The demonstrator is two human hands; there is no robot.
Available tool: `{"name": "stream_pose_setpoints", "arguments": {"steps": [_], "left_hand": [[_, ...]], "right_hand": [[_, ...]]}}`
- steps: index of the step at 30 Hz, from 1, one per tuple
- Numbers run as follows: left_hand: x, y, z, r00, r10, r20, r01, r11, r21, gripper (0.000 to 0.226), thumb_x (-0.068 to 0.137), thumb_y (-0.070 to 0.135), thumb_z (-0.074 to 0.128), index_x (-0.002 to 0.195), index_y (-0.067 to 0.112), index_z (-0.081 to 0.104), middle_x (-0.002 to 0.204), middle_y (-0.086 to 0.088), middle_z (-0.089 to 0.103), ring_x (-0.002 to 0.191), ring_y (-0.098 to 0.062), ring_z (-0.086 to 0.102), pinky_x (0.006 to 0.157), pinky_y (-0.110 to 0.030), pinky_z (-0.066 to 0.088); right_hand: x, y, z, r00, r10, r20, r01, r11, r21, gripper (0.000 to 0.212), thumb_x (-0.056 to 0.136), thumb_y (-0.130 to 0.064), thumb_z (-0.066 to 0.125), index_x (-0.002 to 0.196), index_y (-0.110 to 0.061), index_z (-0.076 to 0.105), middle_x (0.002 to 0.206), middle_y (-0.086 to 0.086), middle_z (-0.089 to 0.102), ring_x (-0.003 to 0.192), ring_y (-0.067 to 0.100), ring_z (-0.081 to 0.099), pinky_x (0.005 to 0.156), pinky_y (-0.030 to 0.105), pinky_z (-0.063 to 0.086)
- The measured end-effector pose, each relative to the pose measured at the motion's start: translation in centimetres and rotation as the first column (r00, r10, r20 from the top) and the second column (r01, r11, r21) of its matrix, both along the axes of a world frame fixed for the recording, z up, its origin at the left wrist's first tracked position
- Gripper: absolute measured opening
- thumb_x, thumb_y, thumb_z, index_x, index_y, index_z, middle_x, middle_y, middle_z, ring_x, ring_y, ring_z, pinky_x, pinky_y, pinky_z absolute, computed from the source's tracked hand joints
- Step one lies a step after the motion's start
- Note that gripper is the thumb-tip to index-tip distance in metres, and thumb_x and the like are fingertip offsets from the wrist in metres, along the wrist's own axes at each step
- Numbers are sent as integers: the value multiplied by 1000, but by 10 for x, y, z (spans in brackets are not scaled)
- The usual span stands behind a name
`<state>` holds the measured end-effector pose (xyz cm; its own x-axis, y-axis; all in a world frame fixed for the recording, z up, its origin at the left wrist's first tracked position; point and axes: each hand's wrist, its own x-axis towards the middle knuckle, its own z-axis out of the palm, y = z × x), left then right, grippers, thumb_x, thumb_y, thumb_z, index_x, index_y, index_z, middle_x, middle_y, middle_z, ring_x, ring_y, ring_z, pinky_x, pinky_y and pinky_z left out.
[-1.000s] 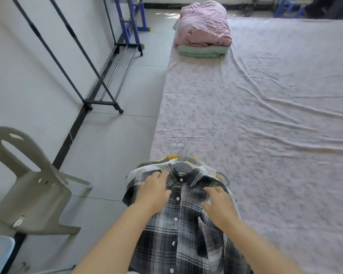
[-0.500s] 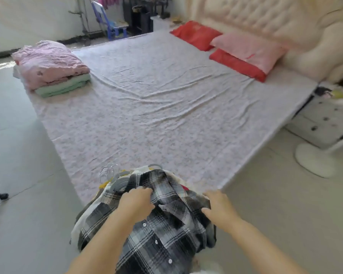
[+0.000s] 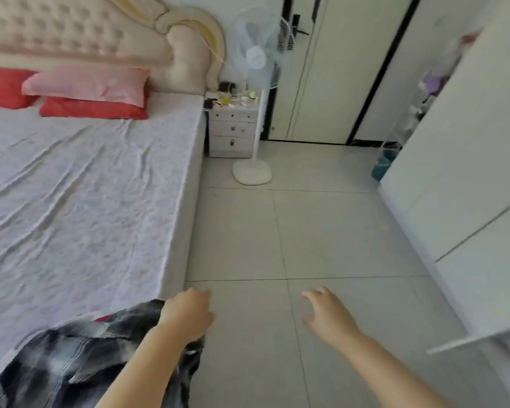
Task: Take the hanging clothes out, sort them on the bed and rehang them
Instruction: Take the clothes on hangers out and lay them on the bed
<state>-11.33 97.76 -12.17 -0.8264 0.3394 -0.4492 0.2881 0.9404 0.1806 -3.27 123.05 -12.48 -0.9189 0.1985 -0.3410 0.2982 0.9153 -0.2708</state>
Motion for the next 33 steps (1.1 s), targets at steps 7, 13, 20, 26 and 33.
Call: {"name": "stream_pose_setpoints", "arguments": {"steps": [7,13,20,26,33], "left_hand": [[51,219,19,924,-378,-63,379,925,0,46,94,41,42,135,24,36,134,1,43,123,-20,43,99,-34,36],[136,408,32,742,-657,-135,664,747,18,45,93,40,43,134,23,37,130,1,45,121,-19,45,98,-32,36],[232,564,56,479,-848,-226,870,493,-8,47,94,41,43,137,23,37,130,0,47,119,-20,47,98,-33,37],[282,671,72,276,-904,-326,958,287,14,40,93,40,42,129,22,43,121,0,51,111,-19,52,92,-32,42],[302,801,95,167,-893,-419,985,136,102,41,93,41,42,130,24,40,125,3,49,113,-16,49,92,-29,38]], "right_hand": [[140,168,13,920,-391,-33,390,920,-42,48,92,-25,49,138,-21,36,135,3,39,125,20,39,102,28,35],[262,289,23,734,-674,-80,668,738,-94,47,93,-27,51,138,-20,38,130,4,41,117,17,45,95,25,40],[371,378,32,520,-850,-85,847,526,-78,50,92,-29,51,139,-20,36,134,5,39,121,18,43,97,27,40],[418,445,45,354,-919,-175,921,375,-103,50,91,-27,51,139,-21,37,135,3,38,123,17,40,100,25,35],[433,547,79,212,-934,-288,961,252,-110,48,88,-24,56,135,-20,43,125,3,44,118,18,47,95,21,36]]}}
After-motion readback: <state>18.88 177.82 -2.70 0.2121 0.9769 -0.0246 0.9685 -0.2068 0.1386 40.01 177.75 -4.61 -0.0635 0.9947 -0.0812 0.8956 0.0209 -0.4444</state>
